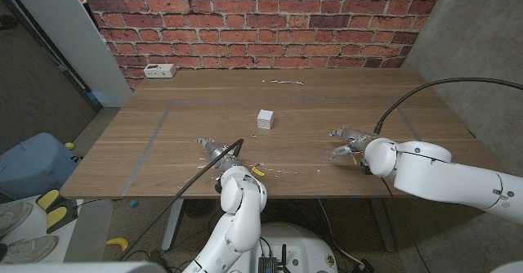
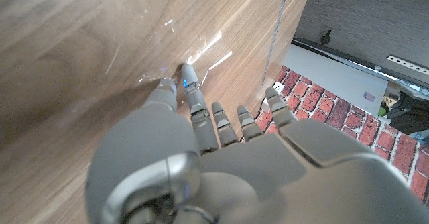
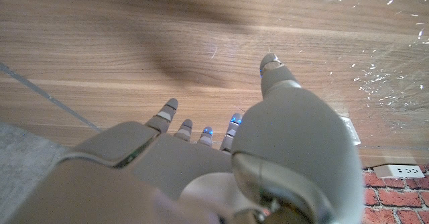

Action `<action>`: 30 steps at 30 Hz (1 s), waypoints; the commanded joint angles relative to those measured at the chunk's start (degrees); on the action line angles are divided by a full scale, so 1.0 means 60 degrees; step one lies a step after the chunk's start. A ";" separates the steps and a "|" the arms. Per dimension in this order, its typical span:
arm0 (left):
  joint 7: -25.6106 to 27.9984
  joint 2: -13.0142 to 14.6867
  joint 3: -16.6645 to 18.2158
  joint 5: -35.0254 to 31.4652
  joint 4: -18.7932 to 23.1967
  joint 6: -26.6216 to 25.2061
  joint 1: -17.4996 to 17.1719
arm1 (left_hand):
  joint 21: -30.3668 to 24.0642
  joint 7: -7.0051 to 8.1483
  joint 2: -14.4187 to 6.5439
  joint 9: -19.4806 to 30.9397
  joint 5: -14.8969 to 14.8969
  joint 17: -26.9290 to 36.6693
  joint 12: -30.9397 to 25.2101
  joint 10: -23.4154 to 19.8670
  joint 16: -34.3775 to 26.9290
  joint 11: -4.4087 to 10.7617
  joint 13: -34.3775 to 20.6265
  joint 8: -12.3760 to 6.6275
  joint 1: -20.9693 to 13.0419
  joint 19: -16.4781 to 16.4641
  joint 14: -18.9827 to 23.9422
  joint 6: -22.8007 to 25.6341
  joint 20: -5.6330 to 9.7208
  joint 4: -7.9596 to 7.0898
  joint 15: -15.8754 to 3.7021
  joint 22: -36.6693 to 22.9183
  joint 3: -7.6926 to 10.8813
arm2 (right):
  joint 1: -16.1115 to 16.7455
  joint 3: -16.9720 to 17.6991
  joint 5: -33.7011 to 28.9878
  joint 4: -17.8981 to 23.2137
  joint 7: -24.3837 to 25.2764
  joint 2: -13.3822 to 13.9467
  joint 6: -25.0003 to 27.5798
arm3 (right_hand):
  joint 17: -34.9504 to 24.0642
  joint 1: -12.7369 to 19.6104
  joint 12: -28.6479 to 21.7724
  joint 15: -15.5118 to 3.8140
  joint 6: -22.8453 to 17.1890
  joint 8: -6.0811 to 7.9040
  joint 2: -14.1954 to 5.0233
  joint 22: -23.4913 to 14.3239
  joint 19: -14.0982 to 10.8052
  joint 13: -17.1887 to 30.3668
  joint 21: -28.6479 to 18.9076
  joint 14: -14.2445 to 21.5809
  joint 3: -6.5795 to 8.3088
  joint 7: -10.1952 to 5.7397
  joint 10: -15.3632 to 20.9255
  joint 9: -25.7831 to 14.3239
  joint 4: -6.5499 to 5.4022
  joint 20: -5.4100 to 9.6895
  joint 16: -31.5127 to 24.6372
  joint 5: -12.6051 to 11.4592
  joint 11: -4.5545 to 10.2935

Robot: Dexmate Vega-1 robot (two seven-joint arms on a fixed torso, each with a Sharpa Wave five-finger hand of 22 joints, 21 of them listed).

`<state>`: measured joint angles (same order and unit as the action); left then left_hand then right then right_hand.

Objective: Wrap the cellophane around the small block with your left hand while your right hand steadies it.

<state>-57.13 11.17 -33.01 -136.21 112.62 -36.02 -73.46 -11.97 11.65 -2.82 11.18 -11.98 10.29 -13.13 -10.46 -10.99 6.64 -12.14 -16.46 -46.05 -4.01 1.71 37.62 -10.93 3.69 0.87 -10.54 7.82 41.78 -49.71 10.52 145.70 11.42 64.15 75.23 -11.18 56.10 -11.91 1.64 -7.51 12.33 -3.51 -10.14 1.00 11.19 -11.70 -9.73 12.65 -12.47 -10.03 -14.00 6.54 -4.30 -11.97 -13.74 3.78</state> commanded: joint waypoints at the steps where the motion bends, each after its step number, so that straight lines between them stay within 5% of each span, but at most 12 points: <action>1: 0.0508 0.0156 0.0429 0.2221 0.1982 0.0483 -0.0651 | 0.0120 0.0105 0.0558 0.0034 -0.0199 0.0032 0.0122 0.0380 0.0073 -0.0250 -0.0043 0.0605 0.0867 0.0420 -0.0260 -0.1143 -0.0210 -0.0234 0.0304 -0.0046 -0.0515 | 0.0132 0.0052 -0.0053 -0.0021 0.0167 -0.0074 -0.0081 | -0.0008 0.0024 -0.0058 -0.0024 -0.0098 0.0066 -0.0090 -0.0012 -0.0116 0.0016 -0.0077 -0.0473 -0.0057 -0.0036 -0.0704 -0.0016 -0.0021 -0.0045 -0.0064 0.0063 0.0035; 7: -0.0403 0.0243 0.0487 0.2556 0.2871 0.1169 -0.0814 | 0.0131 -0.0010 0.1169 0.0056 -0.0443 0.0032 0.0133 0.0616 0.0064 -0.0410 -0.0057 0.0452 0.1110 0.0711 -0.0578 -0.0527 -0.0217 -0.0229 0.0657 -0.0050 -0.1003 | 0.0222 0.0032 -0.0148 0.0063 0.0285 -0.0095 -0.0150 | -0.0008 -0.0004 -0.0056 -0.0022 -0.0120 0.0066 -0.0142 -0.0012 -0.0163 0.0014 -0.0080 -0.0421 -0.0082 -0.0034 -0.0668 -0.0019 -0.0047 -0.0061 -0.0072 0.0085 0.0009; 11: 0.0397 0.0503 0.0608 0.3649 0.3759 0.1110 -0.1327 | 0.0062 0.0159 0.1210 0.0092 -0.0665 0.0017 0.0090 0.0565 -0.0009 -0.0331 -0.0055 0.0563 0.0548 0.0622 -0.0405 -0.0762 -0.0203 0.0052 0.0615 -0.0046 -0.0966 | 0.0276 0.0035 -0.0184 0.0088 0.0285 -0.0078 -0.0282 | -0.0007 -0.0027 -0.0062 -0.0030 -0.0135 0.0064 -0.0175 -0.0012 -0.0234 0.0013 -0.0096 -0.0383 -0.0104 -0.0034 -0.0624 -0.0019 -0.0065 -0.0040 -0.0076 0.0102 0.0018; 13: 0.1103 0.0627 0.0930 0.4872 0.4206 0.0983 -0.1639 | -0.0006 0.0156 0.1028 0.0136 -0.0820 0.0007 0.0035 0.0433 -0.0057 -0.0133 -0.0055 0.0487 0.0098 0.0457 -0.0181 -0.0580 -0.0204 0.0223 0.0459 -0.0046 -0.0842 | 0.0291 0.0049 -0.0190 0.0087 0.0286 -0.0106 -0.0269 | -0.0007 -0.0041 -0.0057 -0.0035 -0.0150 0.0067 -0.0193 -0.0012 -0.0236 0.0012 -0.0090 -0.0378 -0.0116 -0.0035 -0.0619 -0.0021 -0.0075 -0.0031 -0.0073 0.0111 0.0038; 18: 0.2425 0.0880 0.1925 0.8057 0.5001 0.0836 -0.2209 | -0.0062 0.0154 0.0433 0.0263 -0.0932 0.0000 -0.0107 -0.0003 -0.0078 -0.0135 -0.0078 0.0134 -0.0490 0.0250 0.0125 0.0198 -0.0214 0.0372 0.0378 -0.0048 -0.0531 | 0.0418 0.0142 -0.0198 0.0100 0.0343 -0.0122 -0.0329 | -0.0007 -0.0062 -0.0051 -0.0040 -0.0173 0.0069 -0.0218 -0.0012 -0.0247 0.0012 -0.0083 -0.0372 -0.0135 -0.0035 -0.0609 -0.0021 -0.0088 -0.0038 -0.0066 0.0126 0.0041; 22: 0.3763 0.1062 0.2476 1.0033 0.5245 0.0672 -0.2603 | 0.0047 -0.0573 -0.0448 0.0344 -0.0523 0.0022 -0.0093 -0.0037 -0.0022 -0.0608 -0.0110 0.0190 -0.0203 0.0542 0.0094 0.0048 -0.0229 0.0058 0.0557 -0.0070 -0.0299 | 0.0507 0.0209 -0.0169 0.0089 0.0373 -0.0165 -0.0318 | -0.0008 -0.0099 -0.0037 -0.0052 -0.0198 0.0069 -0.0250 -0.0013 -0.0255 0.0012 -0.0074 -0.0375 -0.0163 -0.0034 -0.0614 -0.0019 -0.0112 -0.0022 -0.0055 0.0144 0.0050; 25: 0.2103 0.1479 0.1830 0.8323 0.5247 0.0226 -0.2009 | 0.0101 -0.0455 -0.0451 0.0362 -0.0335 0.0013 0.0012 0.0211 0.0061 -0.0566 -0.0115 0.0245 -0.0254 0.0742 -0.0124 -0.0112 -0.0235 0.0142 0.0685 -0.0076 -0.0264 | 0.0664 0.0375 -0.0113 0.0156 0.0464 -0.0156 -0.0350 | -0.0008 -0.0116 -0.0032 -0.0056 -0.0206 0.0066 -0.0261 -0.0013 -0.0260 0.0012 -0.0069 -0.0369 -0.0179 -0.0034 -0.0612 -0.0016 -0.0120 -0.0018 -0.0052 0.0152 0.0055; 30: 0.0396 0.1303 0.1097 0.5789 0.4778 0.0423 -0.1427 | 0.0101 -0.0102 0.0606 0.0441 -0.0134 0.0047 0.0264 0.1114 0.0112 -0.0679 -0.0137 0.0536 0.0253 0.1045 -0.0824 -0.1143 -0.0232 0.0245 0.0952 -0.0084 -0.0882 | 0.0766 0.0484 -0.0107 0.0209 0.0541 -0.0128 -0.0424 | -0.0009 -0.0169 -0.0018 -0.0033 -0.0199 0.0045 -0.0286 -0.0013 -0.0270 0.0012 -0.0057 -0.0361 -0.0226 -0.0033 -0.0612 -0.0008 -0.0145 -0.0040 -0.0042 0.0175 0.0038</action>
<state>-43.65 17.28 -23.19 -99.47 140.60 -32.49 -84.99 -11.42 9.84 -1.88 13.47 -12.65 10.28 -11.88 -5.57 -10.36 2.66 -12.67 -13.75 -45.03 1.69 -1.81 32.85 -12.17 4.72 5.81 -10.82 3.89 44.63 -48.46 9.52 146.32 13.74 63.29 73.56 -11.19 55.28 -11.91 1.64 -8.61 12.33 -4.77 -10.14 -0.12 11.20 -11.70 -9.73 11.79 -12.60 -10.03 -13.98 5.67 -4.41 -11.97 -12.90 3.78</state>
